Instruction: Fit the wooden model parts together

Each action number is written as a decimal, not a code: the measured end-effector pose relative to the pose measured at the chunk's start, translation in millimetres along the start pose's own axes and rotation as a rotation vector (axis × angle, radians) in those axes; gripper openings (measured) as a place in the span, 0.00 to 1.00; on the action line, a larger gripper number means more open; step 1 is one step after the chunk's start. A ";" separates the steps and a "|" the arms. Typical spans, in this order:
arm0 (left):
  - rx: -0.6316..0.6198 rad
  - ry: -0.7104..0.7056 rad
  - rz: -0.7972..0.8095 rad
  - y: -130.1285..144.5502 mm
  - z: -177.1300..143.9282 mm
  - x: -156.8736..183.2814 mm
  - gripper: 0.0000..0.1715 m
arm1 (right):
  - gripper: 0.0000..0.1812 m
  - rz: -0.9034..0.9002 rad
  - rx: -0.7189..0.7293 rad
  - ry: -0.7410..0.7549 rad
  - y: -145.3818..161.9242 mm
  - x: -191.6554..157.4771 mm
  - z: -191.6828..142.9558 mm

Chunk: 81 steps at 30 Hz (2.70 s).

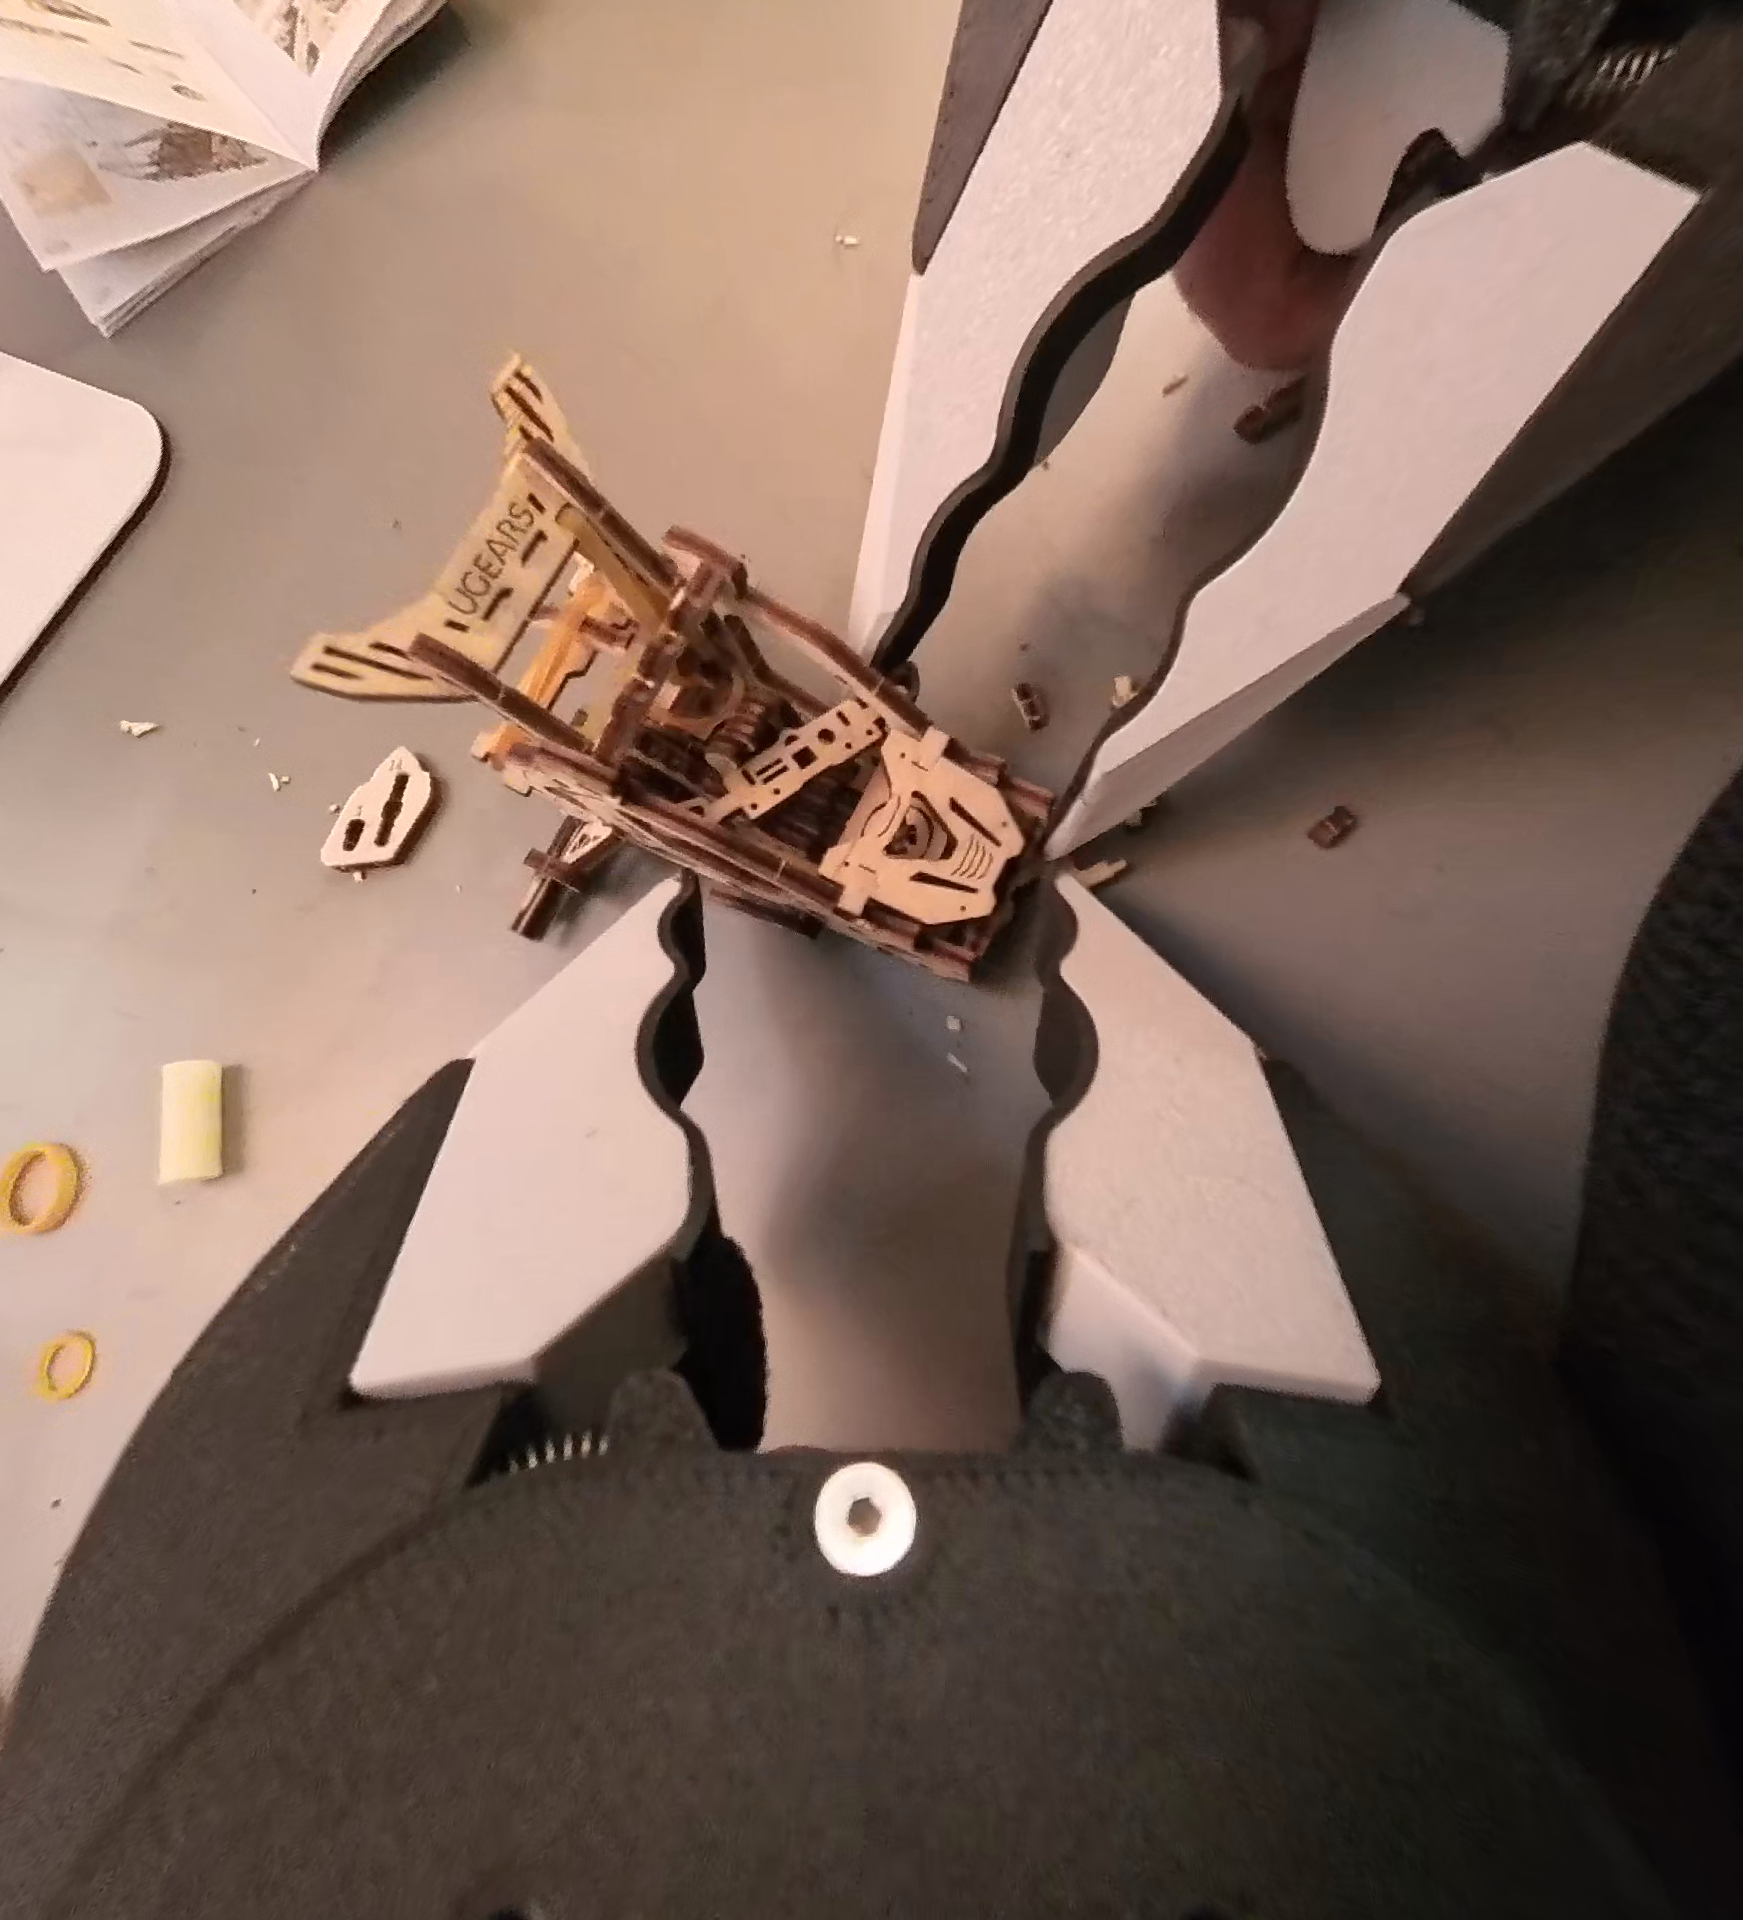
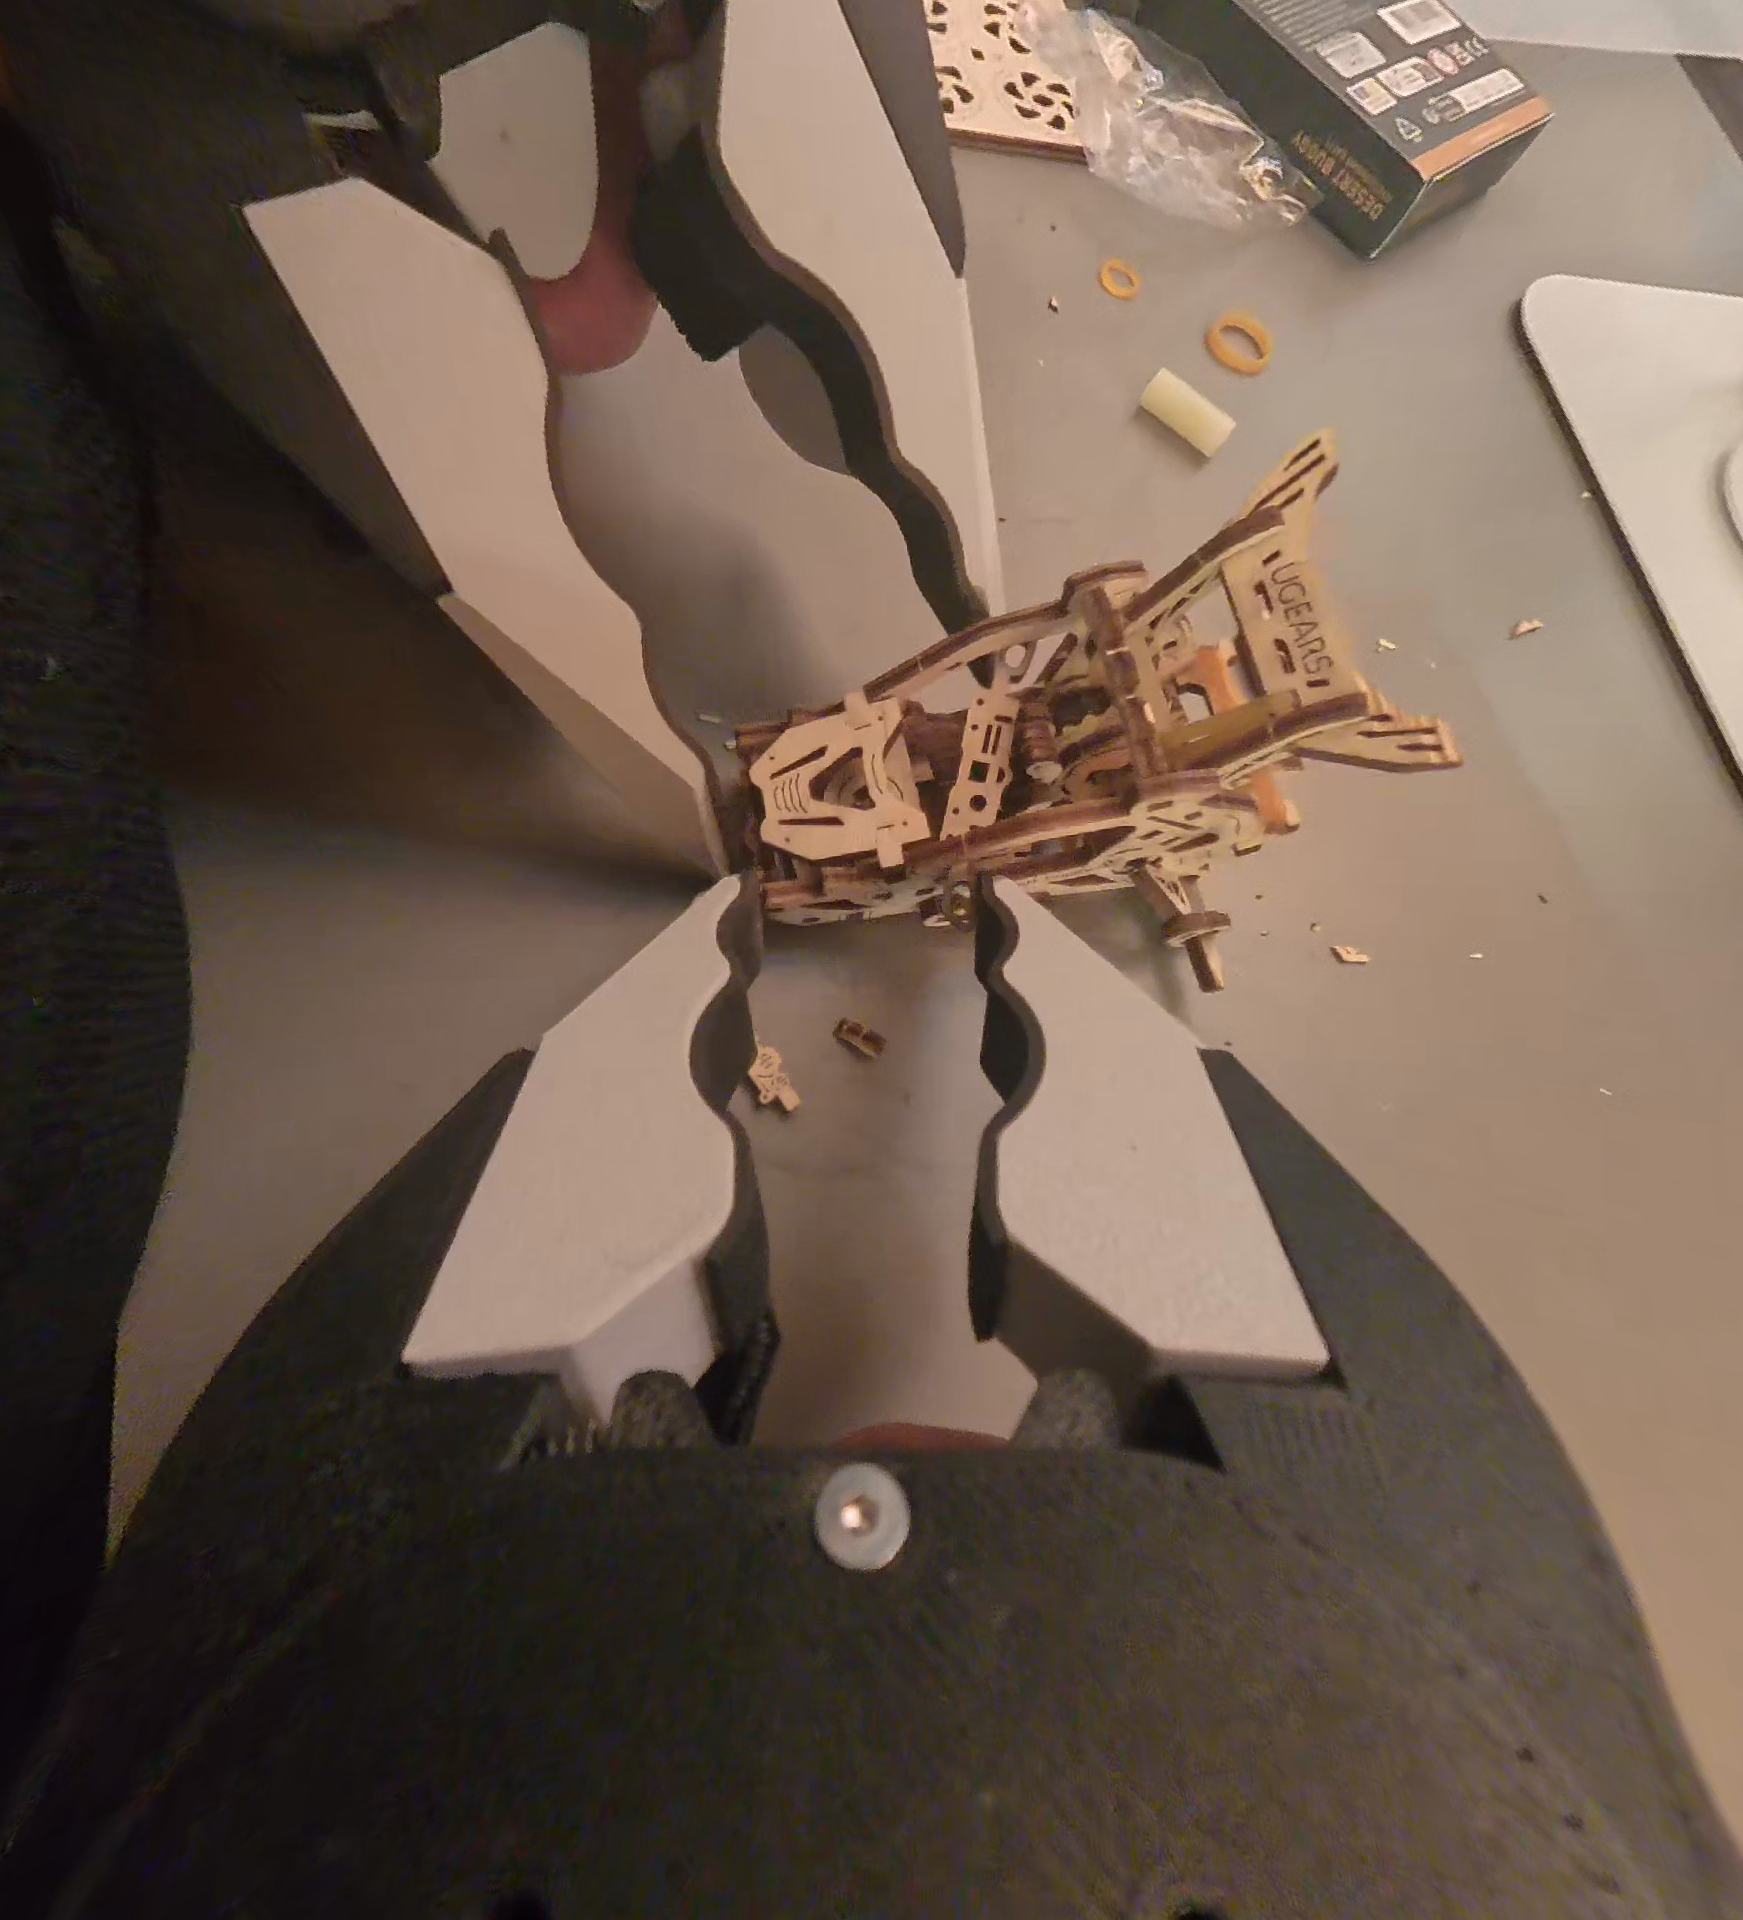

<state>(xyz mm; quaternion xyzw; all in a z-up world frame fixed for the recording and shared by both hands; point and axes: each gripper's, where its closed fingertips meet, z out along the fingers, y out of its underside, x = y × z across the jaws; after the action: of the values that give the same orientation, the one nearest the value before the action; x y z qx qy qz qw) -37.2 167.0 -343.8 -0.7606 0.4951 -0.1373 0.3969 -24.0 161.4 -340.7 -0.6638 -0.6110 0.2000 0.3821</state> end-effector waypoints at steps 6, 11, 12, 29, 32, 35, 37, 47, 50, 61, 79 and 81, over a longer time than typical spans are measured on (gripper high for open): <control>0.022 -0.024 -0.015 -3.8 -5.7 -6.8 0.39 | 0.21 0.007 0.020 -0.005 -2.5 0.7 -0.4; 0.055 -0.006 0.013 -8.1 -8.8 -4.5 0.38 | 0.21 0.007 0.016 -0.009 -2.7 0.8 0.9; 0.057 0.004 0.022 -6.9 -8.0 -1.6 0.38 | 0.21 0.008 0.018 -0.011 -3.2 0.5 0.9; 0.086 0.030 0.026 -7.2 -7.7 0.6 0.35 | 0.22 0.026 0.011 -0.038 -2.5 1.0 1.8; 0.074 0.039 0.015 -5.8 -6.5 1.0 0.35 | 0.22 0.029 0.012 -0.040 -2.6 1.2 1.8; 0.073 0.045 0.012 -5.8 -6.6 1.4 0.35 | 0.22 0.029 0.015 -0.046 -2.5 1.1 1.4; 0.074 0.039 0.020 -4.5 -8.2 -1.4 0.31 | 0.22 0.027 0.016 -0.047 -2.5 1.0 1.4; 0.042 0.076 -0.018 -0.8 -4.3 -1.9 0.35 | 0.22 0.023 0.017 -0.051 -2.6 0.8 1.6; 0.045 0.062 -0.011 -1.0 -5.1 -2.6 0.34 | 0.22 0.022 0.017 -0.053 -2.5 0.7 1.5; 0.013 -0.059 0.101 4.7 -5.1 -2.7 0.28 | 0.22 0.021 0.016 -0.053 -2.1 0.8 1.3; 0.048 -0.104 0.169 2.8 -9.6 -2.7 0.27 | 0.23 0.103 0.033 -0.127 -3.8 0.8 -0.6; 0.045 -0.104 0.179 4.2 -10.3 -2.9 0.26 | 0.22 0.124 0.035 -0.143 -4.2 1.6 -0.9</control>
<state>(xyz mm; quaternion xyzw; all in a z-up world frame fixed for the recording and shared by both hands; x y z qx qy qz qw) -47.4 163.8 -339.7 -0.7103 0.5366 -0.0724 0.4498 -25.8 162.5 -336.7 -0.6776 -0.5908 0.2810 0.3359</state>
